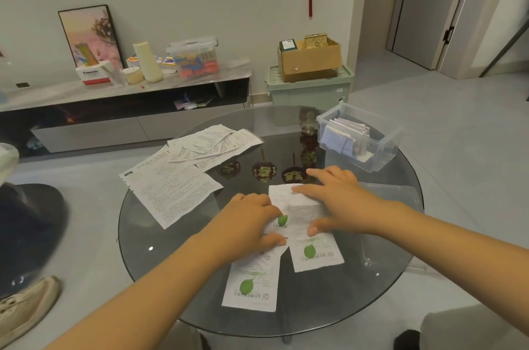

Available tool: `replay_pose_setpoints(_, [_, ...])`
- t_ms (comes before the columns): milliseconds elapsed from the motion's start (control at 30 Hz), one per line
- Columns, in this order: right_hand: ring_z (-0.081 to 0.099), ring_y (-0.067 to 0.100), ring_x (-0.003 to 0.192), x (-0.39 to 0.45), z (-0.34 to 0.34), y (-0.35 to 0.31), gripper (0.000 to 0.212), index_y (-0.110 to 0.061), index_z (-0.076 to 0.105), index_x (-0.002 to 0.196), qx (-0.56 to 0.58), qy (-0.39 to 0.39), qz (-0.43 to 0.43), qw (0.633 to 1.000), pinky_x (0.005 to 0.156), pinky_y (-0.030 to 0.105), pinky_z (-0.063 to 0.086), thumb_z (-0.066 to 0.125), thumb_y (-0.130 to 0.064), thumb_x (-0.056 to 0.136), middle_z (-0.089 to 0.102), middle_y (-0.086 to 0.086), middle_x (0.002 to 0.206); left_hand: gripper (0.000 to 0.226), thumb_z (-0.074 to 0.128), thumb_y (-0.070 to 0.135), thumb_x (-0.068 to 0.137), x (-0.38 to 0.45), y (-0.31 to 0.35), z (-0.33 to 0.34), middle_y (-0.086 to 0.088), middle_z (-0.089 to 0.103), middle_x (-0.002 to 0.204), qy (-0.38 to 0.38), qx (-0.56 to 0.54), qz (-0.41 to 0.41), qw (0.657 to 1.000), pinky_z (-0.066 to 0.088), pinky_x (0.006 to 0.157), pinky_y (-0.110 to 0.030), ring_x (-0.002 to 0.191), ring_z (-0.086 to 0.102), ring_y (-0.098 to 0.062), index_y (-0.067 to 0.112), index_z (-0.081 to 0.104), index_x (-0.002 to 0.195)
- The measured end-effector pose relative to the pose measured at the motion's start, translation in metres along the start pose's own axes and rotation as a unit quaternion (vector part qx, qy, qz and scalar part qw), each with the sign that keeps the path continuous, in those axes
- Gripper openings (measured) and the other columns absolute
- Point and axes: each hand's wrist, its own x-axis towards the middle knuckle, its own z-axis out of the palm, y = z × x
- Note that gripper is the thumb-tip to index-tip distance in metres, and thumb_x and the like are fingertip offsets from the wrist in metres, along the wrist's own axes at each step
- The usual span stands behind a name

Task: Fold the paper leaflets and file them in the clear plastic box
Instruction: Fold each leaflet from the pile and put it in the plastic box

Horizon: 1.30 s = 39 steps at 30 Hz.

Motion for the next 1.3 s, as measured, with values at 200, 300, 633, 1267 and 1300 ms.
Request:
replay_pose_setpoints(200, [0.007, 0.025, 0.141, 0.002, -0.007, 0.005, 0.087, -0.036, 0.014, 0.148, -0.027, 0.007, 0.028, 0.999, 0.113, 0.042, 0.010, 0.065, -0.054, 0.079, 0.007, -0.002, 0.157, 0.056, 0.051, 0.054, 0.089, -0.001, -0.003, -0.009, 0.006, 0.056, 0.128, 0.015, 0.031, -0.004, 0.999, 0.030, 0.092, -0.024, 0.115, 0.049, -0.017, 0.029, 0.039, 0.139])
replay_pose_setpoints(300, [0.006, 0.022, 0.141, -0.001, -0.007, 0.004, 0.094, -0.035, 0.009, 0.149, 0.004, 0.028, 0.026, 0.999, 0.114, 0.041, 0.009, 0.069, -0.048, 0.078, 0.004, -0.007, 0.157, 0.052, 0.045, 0.056, 0.092, -0.003, -0.004, -0.011, 0.004, 0.061, 0.118, 0.025, 0.053, -0.003, 0.998, 0.026, 0.084, -0.022, 0.110, 0.052, -0.018, 0.030, 0.041, 0.136])
replay_pose_setpoints(633, [0.038, 0.010, 0.124, -0.003, -0.007, -0.026, 0.061, -0.040, 0.039, 0.137, 0.133, 0.006, -0.075, 0.988, 0.102, 0.029, 0.034, 0.060, -0.053, 0.082, 0.049, -0.012, 0.133, 0.035, 0.034, 0.035, 0.097, -0.012, -0.013, -0.010, -0.002, 0.064, 0.102, -0.011, 0.030, -0.024, 0.999, 0.025, 0.069, -0.022, 0.093, 0.056, -0.021, 0.018, 0.062, 0.108])
replay_pose_setpoints(1267, [0.057, 0.013, 0.102, 0.039, 0.001, -0.057, 0.031, -0.033, 0.057, 0.109, 0.224, 0.014, -0.016, 0.974, 0.091, 0.036, 0.048, 0.062, -0.045, 0.082, 0.060, -0.010, 0.113, 0.009, 0.060, 0.020, 0.083, -0.026, -0.048, 0.008, 0.008, 0.051, 0.103, 0.019, -0.248, -0.174, 0.953, 0.054, 0.080, -0.036, 0.091, 0.057, -0.015, 0.022, 0.055, 0.090])
replay_pose_setpoints(1300, [0.055, 0.014, 0.107, 0.040, 0.003, -0.057, 0.039, -0.031, 0.053, 0.118, 0.204, 0.018, -0.013, 0.979, 0.095, 0.035, 0.045, 0.062, -0.044, 0.082, 0.059, -0.009, 0.118, 0.023, 0.060, 0.020, 0.084, -0.026, -0.048, 0.009, 0.006, 0.050, 0.113, 0.017, -0.236, -0.181, 0.954, 0.051, 0.084, -0.033, 0.098, 0.055, -0.015, 0.023, 0.052, 0.106])
